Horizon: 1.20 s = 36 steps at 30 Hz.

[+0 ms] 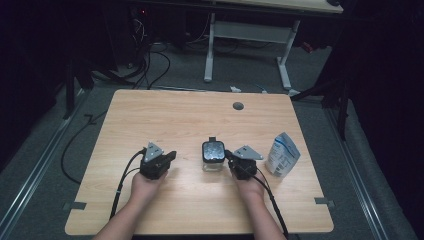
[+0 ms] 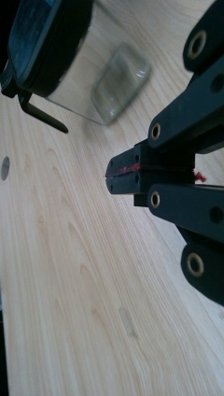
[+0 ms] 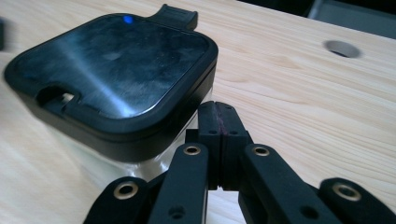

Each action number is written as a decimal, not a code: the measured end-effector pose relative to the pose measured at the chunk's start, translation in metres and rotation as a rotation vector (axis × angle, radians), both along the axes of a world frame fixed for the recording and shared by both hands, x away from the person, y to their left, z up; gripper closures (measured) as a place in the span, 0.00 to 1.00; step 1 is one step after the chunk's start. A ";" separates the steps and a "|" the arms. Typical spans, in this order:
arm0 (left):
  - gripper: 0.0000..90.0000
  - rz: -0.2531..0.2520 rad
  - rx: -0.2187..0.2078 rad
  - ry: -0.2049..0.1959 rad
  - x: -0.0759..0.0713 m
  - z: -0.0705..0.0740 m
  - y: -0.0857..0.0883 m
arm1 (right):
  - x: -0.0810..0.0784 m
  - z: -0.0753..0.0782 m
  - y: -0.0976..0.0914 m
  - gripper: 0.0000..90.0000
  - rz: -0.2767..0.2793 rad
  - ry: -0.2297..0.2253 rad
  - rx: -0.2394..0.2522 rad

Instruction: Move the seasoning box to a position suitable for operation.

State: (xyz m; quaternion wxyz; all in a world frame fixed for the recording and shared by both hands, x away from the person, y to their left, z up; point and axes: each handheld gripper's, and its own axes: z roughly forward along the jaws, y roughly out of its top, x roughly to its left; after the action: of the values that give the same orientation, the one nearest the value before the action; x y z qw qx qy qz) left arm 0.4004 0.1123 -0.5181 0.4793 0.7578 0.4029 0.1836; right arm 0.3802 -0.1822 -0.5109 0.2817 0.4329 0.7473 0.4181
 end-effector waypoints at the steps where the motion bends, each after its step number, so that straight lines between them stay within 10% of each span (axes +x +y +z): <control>1: 1.00 0.001 -0.003 0.003 0.002 -0.002 -0.005 | -0.001 0.000 0.005 1.00 0.012 0.000 -0.003; 20: 1.00 0.029 -0.001 -0.040 0.027 0.005 -0.044 | 0.012 0.009 0.003 1.00 -0.029 0.006 0.044; 36: 0.98 0.051 0.033 -0.084 0.000 0.003 -0.012 | 0.011 0.039 0.015 1.00 0.019 -0.041 0.110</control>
State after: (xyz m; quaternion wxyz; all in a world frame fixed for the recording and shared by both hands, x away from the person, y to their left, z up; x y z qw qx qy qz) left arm 0.4001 0.1001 -0.5150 0.4782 0.7468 0.3986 0.2339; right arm 0.3915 -0.1669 -0.4723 0.2689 0.4321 0.7212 0.4699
